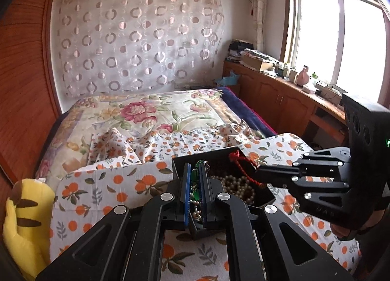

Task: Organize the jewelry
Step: 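Drop the green chain into the box with the left tool while the right tool drops the red cord in, then grasp the small brooch with the left tool while the right tool grasps the gold ring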

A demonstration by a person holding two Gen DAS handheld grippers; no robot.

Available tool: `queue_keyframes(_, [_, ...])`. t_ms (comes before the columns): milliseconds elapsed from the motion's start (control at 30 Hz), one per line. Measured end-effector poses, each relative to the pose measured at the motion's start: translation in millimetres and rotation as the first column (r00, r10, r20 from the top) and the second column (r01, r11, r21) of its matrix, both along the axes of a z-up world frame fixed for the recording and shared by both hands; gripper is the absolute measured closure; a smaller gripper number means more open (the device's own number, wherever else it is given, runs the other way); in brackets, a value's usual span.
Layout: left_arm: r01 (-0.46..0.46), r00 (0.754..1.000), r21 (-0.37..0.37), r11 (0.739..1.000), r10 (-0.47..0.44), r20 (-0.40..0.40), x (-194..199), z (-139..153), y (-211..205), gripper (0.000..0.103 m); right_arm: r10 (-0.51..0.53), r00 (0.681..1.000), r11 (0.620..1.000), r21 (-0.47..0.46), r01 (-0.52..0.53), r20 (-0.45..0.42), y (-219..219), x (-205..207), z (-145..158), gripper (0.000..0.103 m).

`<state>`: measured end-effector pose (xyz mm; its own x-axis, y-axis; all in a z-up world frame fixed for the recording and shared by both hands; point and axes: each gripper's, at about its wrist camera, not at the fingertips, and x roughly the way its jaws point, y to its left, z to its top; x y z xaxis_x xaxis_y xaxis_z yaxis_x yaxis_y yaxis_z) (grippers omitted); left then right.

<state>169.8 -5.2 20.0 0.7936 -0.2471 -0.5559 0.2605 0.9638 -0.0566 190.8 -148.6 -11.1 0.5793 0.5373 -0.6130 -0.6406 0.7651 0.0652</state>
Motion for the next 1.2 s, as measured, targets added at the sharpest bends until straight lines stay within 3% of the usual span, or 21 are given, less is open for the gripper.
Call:
queue_keyframes(167, [0.002, 1.0, 0.004, 1.0, -0.002, -0.001, 7.7, 0.4, -0.8, 0.097, -0.001, 1.0, 1.0, -0.002, 0.001, -0.01, 1.2, 6.6, -5.2, 0.098])
queue_keyframes(200, [0.003, 1.0, 0.0, 1.0, -0.003, -0.005, 11.5, 0.3, -0.8, 0.097, -0.003, 1.0, 1.0, -0.006, 0.002, -0.011, 1.2, 7.1, -6.0, 0.095])
queue_keyframes(267, [0.006, 1.0, 0.0, 1.0, -0.006, -0.008, 14.1, 0.3, -1.7, 0.097, -0.008, 1.0, 1.0, -0.006, 0.008, -0.015, -0.3, 8.6, -7.9, 0.078])
queue_keyframes(867, [0.036, 0.999, 0.031, 0.999, -0.036, -0.023, 37.4, -3.3, -22.6, 0.097, -0.081, 0.996, 0.996, -0.025, 0.08, -0.045, -34.7, -7.6, -23.1, 0.078])
queue_keyframes(1200, [0.038, 0.999, 0.032, 0.999, -0.036, -0.035, 7.4, -16.0, -18.4, 0.09, -0.083, 0.995, 0.996, -0.042, 0.08, -0.057, -44.6, -36.5, -27.8, 0.078])
